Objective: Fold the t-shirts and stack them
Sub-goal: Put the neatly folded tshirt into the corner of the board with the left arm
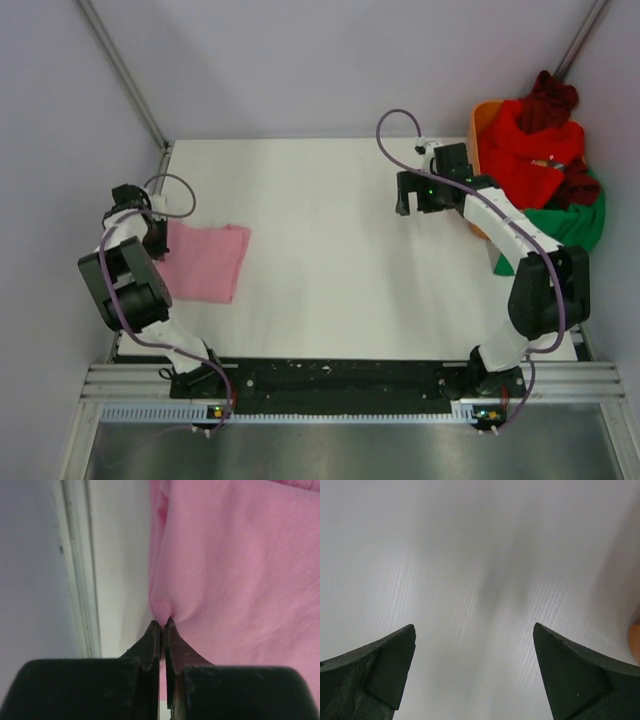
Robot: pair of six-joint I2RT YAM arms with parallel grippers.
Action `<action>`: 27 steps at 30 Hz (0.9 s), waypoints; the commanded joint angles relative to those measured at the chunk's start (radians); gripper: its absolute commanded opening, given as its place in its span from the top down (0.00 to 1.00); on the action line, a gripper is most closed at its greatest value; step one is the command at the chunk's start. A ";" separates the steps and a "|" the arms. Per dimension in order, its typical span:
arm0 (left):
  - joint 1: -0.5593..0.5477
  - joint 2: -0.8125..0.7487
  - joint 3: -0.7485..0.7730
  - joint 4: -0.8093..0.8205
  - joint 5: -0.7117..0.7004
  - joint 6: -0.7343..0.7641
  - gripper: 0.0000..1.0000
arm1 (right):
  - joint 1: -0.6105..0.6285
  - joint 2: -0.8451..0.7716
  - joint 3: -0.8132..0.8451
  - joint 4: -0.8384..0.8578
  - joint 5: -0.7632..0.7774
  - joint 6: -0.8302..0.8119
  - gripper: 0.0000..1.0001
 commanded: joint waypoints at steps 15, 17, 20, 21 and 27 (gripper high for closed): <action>0.156 0.110 0.131 0.059 -0.039 -0.022 0.91 | 0.013 -0.081 -0.006 0.008 0.059 -0.053 0.01; 0.158 0.096 0.121 0.073 -0.064 -0.021 0.64 | 0.013 -0.084 -0.008 0.008 0.057 -0.054 0.01; 0.156 0.046 0.101 0.113 -0.104 -0.013 0.45 | 0.013 -0.093 -0.009 0.008 0.057 -0.054 0.01; 0.153 0.030 0.100 0.119 -0.110 -0.010 0.43 | 0.012 -0.096 -0.009 0.008 0.055 -0.054 0.01; 0.006 -0.129 -0.004 0.194 -0.237 0.050 0.35 | 0.012 -0.128 -0.020 0.011 0.049 -0.047 0.01</action>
